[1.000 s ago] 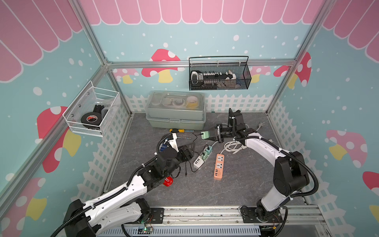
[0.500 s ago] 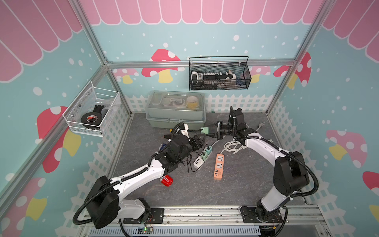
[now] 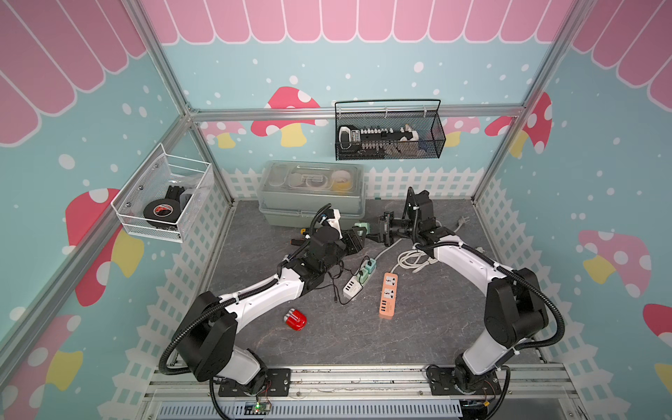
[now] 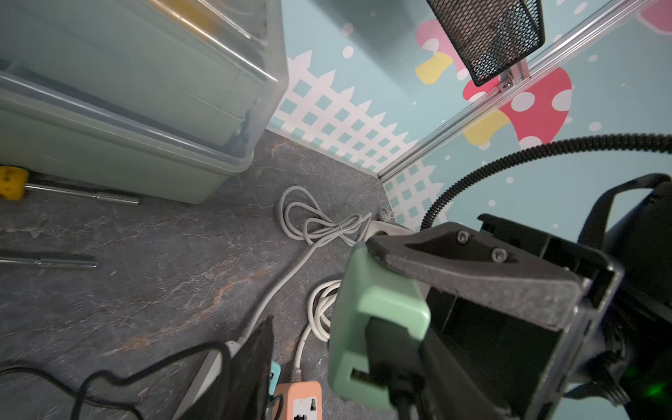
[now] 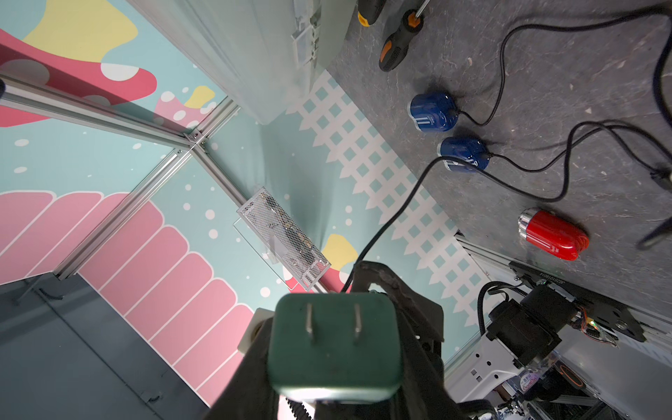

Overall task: Charge the electric shaver
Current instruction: Insert the charging cable into the plug, then insert the plug into the socket.

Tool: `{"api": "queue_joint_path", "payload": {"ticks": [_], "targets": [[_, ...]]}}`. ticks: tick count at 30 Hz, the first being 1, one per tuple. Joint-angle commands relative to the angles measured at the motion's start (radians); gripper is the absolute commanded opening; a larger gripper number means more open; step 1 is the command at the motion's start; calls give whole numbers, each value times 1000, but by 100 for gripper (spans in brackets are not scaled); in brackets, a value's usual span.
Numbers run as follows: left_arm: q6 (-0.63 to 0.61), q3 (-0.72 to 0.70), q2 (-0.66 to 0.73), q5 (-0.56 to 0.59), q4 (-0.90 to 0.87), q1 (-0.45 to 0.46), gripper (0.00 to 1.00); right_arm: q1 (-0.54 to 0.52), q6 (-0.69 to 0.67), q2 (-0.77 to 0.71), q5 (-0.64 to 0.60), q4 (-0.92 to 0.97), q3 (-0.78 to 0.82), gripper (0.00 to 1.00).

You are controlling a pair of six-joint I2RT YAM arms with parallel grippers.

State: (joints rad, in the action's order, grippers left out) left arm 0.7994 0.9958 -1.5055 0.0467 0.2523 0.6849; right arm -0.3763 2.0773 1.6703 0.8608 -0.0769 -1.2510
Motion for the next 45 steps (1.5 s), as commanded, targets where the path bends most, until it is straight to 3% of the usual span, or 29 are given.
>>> {"api": "queue_joint_path", "payload": {"ticks": [1, 5, 8, 10, 13, 17, 21, 25, 34, 45], "targets": [[-9, 39, -24, -42, 51, -7, 54, -12, 312, -15, 23, -47, -21, 0], [-19, 42, -22, -56, 53, -8, 20, -13, 311, -22, 14, -53, -9, 0], [-23, 41, 4, -48, 22, -8, 4, -11, 282, -34, -5, -39, 2, 0], [-25, 42, 35, -32, -30, -8, 0, -2, 171, -45, -14, 70, -17, 20], [-27, 73, 88, -9, -172, -8, 0, 38, -125, -73, -62, 355, -56, 51], [-40, 179, 100, -85, -451, -8, 0, 119, -588, -143, -218, 654, -82, 72], [-9, 278, 56, -195, -671, 24, 0, 131, -1113, -316, -503, 775, -26, 70], [5, 388, -25, -202, -860, 110, 0, 130, -1377, -546, -671, 754, 178, 70], [-37, 704, -364, -165, -1186, 288, 0, 128, -1392, -820, -772, 899, 323, 69], [-8, 906, -607, -89, -1322, 331, 0, 128, -1428, -1081, -774, 912, 423, 66]]}}
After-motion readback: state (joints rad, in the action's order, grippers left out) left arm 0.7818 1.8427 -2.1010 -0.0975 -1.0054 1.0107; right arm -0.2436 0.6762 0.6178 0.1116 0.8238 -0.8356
